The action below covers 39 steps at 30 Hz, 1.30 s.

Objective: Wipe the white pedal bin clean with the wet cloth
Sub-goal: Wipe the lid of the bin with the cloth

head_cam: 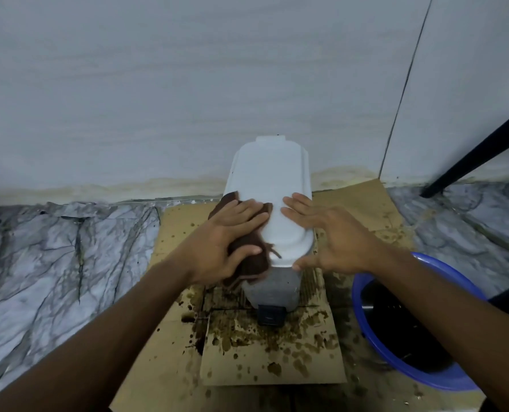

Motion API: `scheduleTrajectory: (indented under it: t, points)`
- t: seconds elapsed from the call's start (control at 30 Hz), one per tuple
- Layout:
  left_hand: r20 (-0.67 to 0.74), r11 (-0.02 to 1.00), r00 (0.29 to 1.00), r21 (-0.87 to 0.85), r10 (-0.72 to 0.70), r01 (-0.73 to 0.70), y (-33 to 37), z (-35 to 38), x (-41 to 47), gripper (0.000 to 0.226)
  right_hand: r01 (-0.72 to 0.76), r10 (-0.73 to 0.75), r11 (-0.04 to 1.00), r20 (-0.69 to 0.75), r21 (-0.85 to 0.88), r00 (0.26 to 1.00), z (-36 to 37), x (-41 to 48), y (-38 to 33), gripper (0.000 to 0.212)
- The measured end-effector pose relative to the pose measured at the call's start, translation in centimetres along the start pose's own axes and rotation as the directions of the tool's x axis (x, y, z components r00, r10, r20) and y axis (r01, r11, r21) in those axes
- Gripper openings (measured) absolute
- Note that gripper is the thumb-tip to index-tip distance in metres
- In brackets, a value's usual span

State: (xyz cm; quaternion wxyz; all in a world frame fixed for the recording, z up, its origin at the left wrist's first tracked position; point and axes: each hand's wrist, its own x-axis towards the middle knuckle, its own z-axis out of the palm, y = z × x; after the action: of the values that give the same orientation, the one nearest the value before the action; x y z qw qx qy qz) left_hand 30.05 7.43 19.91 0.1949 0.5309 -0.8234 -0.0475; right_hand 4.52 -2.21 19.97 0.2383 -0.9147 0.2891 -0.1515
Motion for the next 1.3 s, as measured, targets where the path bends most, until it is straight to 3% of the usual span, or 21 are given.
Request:
scheduleTrajectory:
  t: [0.1, 0.3, 0.43, 0.57, 0.8, 1.03, 1.17, 1.3]
  points:
    - [-0.002, 0.999, 0.999, -0.035, -0.034, 0.034, -1.0, -0.7, -1.0, 0.062, -0.016, 0.016, 0.999, 0.002, 0.032, 1.000, 0.1, -0.1, -0.1, 0.108]
    - [-0.088, 0.987, 0.996, 0.159, -0.020, 0.034, 2.4, 1.7, 1.3, 0.068, -0.003, 0.004, 1.000, -0.006, 0.029, 1.000, 0.3, -0.3, 0.1, 0.109]
    - [-0.028, 0.999, 0.999, 0.044, -0.028, 0.029, 1.2, 0.6, 0.4, 0.065, -0.004, 0.003, 0.999, 0.017, 0.049, 1.000, 0.0, -0.3, 0.2, 0.110]
    - [-0.015, 0.992, 0.993, -0.053, -0.119, 0.118, -0.9, -0.7, -1.6, 0.068, -0.019, 0.017, 0.995, 0.020, 0.097, 1.000, 0.1, -0.3, 0.0, 0.109]
    - [-0.119, 0.978, 0.989, 0.178, -0.085, 0.106, 3.8, 2.4, 1.8, 0.071, -0.023, 0.027, 0.989, -0.027, 0.144, 0.999, 0.3, -0.5, -0.3, 0.102]
    - [-0.057, 0.968, 0.985, 0.180, -0.165, 0.172, 1.8, 1.3, 1.2, 0.086, -0.036, 0.033, 0.989, 0.024, 0.143, 0.999, -0.1, -0.5, -1.1, 0.122]
    - [-0.044, 0.961, 0.984, 0.212, -0.172, 0.177, 1.8, 1.1, 2.1, 0.091, -0.033, 0.030, 0.986, 0.022, 0.160, 0.999, -0.1, -0.4, -0.3, 0.115]
    - [-0.019, 0.990, 0.992, 0.072, -0.122, 0.123, 0.6, 0.4, 0.2, 0.078, -0.017, 0.013, 0.991, 0.031, 0.130, 0.999, -0.2, -0.4, 0.0, 0.105]
